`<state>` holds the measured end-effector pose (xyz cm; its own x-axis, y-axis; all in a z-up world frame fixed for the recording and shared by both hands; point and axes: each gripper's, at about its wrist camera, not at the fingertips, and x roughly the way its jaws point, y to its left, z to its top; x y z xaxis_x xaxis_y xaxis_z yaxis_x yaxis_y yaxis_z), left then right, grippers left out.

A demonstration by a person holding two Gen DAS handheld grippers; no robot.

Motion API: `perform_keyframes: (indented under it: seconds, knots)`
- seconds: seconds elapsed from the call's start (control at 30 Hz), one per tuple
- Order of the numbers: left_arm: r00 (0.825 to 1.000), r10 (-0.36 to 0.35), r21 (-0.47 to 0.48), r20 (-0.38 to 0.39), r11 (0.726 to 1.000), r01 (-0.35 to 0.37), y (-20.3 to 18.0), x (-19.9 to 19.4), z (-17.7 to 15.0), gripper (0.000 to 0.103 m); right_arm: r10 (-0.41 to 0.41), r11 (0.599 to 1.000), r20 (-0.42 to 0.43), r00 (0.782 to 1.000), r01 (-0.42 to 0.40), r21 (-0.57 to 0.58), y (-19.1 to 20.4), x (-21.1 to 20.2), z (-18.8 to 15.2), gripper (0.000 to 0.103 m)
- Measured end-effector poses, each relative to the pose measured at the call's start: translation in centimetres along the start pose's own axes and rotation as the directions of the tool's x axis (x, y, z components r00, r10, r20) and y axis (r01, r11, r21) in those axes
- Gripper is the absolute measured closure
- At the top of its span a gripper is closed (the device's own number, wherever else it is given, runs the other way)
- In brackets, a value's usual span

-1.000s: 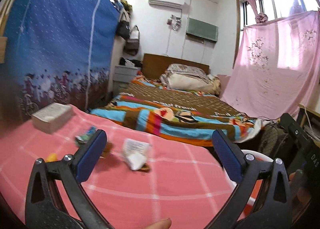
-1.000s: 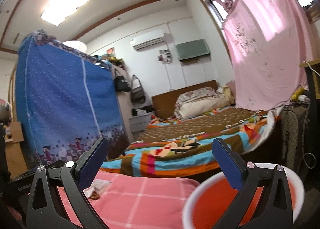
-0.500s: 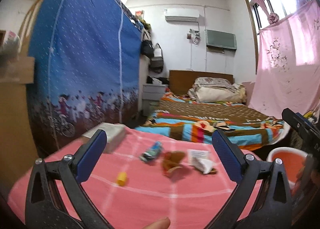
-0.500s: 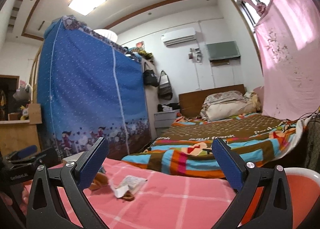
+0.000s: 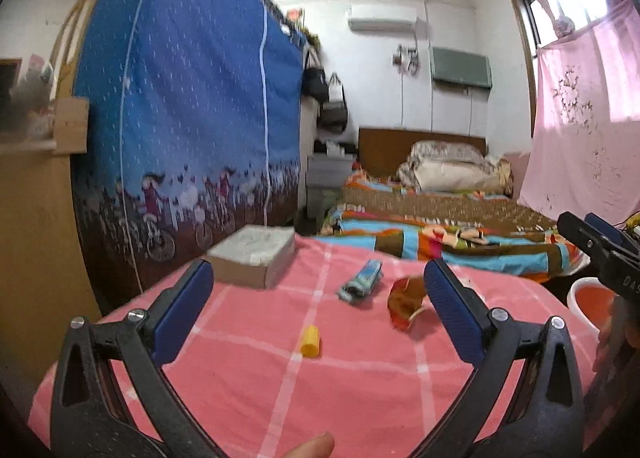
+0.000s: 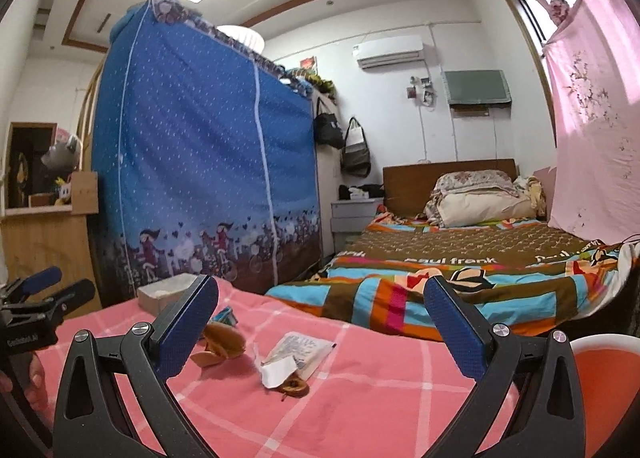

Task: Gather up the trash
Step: 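Grasp the yellow cap with the left tool while the right tool grasps the white paper scrap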

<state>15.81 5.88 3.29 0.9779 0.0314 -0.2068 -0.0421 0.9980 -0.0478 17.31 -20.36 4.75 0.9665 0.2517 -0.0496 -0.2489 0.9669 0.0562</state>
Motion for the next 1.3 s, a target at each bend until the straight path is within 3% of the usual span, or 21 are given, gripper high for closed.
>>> perform_keyframes:
  seconds: [0.23, 0.4, 0.5, 0.63, 0.83, 1.0, 1.1, 1.17, 1.3]
  knots:
    - [0.991, -0.004, -0.052, -0.133, 0.999, -0.003, 1.1, 2.3, -0.8, 0.0, 0.031, 0.999, -0.159, 0.987, -0.037, -0.034, 1.7, 3.8, -0.8, 0.0]
    - [0.964, -0.02, -0.048, -0.264, 0.999, 0.008, 1.0, 4.7, -1.5, 0.0, 0.061, 0.995, -0.369, 0.928, -0.087, -0.054, 2.5, 7.5, -2.3, 0.0]
    - [0.949, -0.035, -0.058, -0.315, 0.998, 0.018, 1.0, 5.6, -1.7, 0.0, 0.067, 0.995, -0.426, 0.902, -0.092, -0.04, 2.5, 8.5, -2.9, 0.0]
    - [0.915, -0.066, -0.08, -0.398, 0.996, 0.037, 1.3, 7.3, -2.2, 0.004, 0.066, 0.994, -0.486, 0.871, -0.102, -0.048, 2.7, 9.4, -3.7, 0.001]
    - [0.86, -0.109, -0.152, -0.499, 0.988, 0.037, 2.0, 9.6, -3.1, 0.033, 0.059, 0.988, -0.561, 0.826, -0.127, -0.083, 3.6, 10.7, -4.6, 0.022]
    - [0.855, -0.117, -0.158, -0.505, 0.987, 0.041, 1.9, 9.5, -3.2, 0.051, 0.048, 0.987, -0.61, 0.791, -0.133, -0.095, 3.9, 11.7, -5.3, 0.036]
    - [0.849, -0.121, -0.147, -0.514, 0.988, 0.052, 1.6, 9.5, -3.2, 0.063, 0.045, 0.986, -0.615, 0.787, -0.135, -0.101, 4.1, 11.8, -5.4, 0.039]
    - [0.847, -0.117, -0.141, -0.518, 0.989, 0.05, 1.5, 9.5, -3.2, 0.069, 0.041, 0.985, -0.617, 0.786, -0.136, -0.108, 4.2, 11.8, -5.4, 0.048]
    - [0.844, -0.118, -0.146, -0.523, 0.988, 0.048, 1.6, 9.7, -3.2, 0.084, 0.036, 0.982, -0.619, 0.785, -0.142, -0.124, 4.5, 11.9, -5.4, 0.055]
